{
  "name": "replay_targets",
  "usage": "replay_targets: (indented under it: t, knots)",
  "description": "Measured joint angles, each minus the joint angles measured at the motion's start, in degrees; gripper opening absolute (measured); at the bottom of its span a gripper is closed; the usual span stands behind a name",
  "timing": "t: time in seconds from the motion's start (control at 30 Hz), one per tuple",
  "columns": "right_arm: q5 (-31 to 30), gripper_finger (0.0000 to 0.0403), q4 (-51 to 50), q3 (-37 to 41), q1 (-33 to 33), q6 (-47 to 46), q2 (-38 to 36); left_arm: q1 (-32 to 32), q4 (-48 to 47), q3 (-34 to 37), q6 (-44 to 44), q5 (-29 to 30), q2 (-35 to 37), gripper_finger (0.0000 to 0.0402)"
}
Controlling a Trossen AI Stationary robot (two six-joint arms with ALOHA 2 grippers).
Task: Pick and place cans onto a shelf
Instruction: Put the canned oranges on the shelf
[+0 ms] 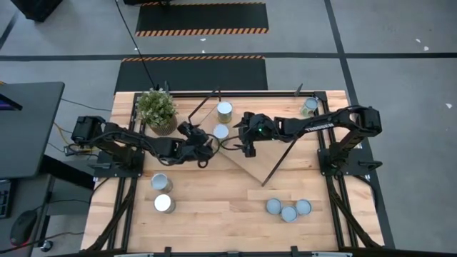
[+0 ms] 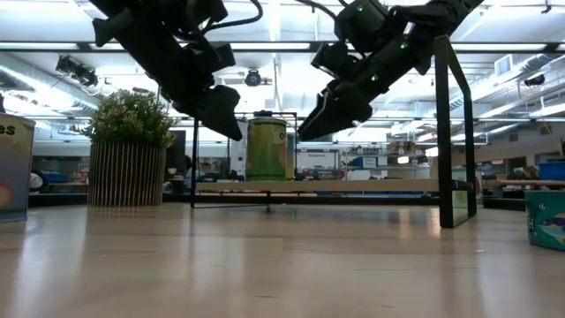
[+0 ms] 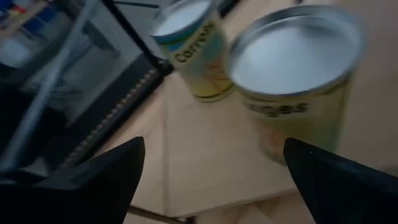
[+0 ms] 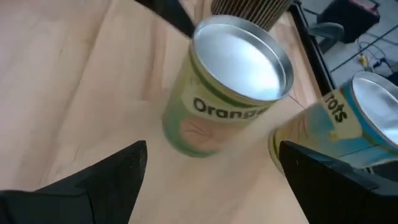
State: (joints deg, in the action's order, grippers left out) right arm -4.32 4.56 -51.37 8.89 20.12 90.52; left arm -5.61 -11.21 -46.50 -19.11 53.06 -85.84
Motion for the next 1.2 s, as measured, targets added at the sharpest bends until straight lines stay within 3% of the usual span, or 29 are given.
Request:
replay_targets:
  t: [0.2, 0.5, 0.83, 0.97, 1.2]
  knots:
    - [7.3, 0.0373, -0.1, 0.0, -1.1, -2.8, -0.6, 1.1, -0.2, 0.0, 0.2, 4.0, 0.0, 0.0389]
    - [7.4, 0.0373, 2.0, 0.0, -1.0, -2.4, -0.6, 4.3, 1.8, 0.0, 0.2, -0.5, 0.0, 0.0389]
    - [8.8, 0.0373, 5.1, 0.0, 2.1, -1.1, -0.6, 3.5, 1.8, 0.0, 0.3, -0.8, 0.0, 0.0389]
    - [6.0, 0.0373, 5.5, 0.0, 2.2, -1.5, -0.6, 2.8, 1.5, 0.0, 0.5, -0.8, 0.0, 0.0389]
    - [-4.1, 0.0373, 8.3, 0.0, -0.6, 6.7, -0.6, 2.7, 1.5, 0.0, 0.3, -1.6, 0.0, 0.0389]
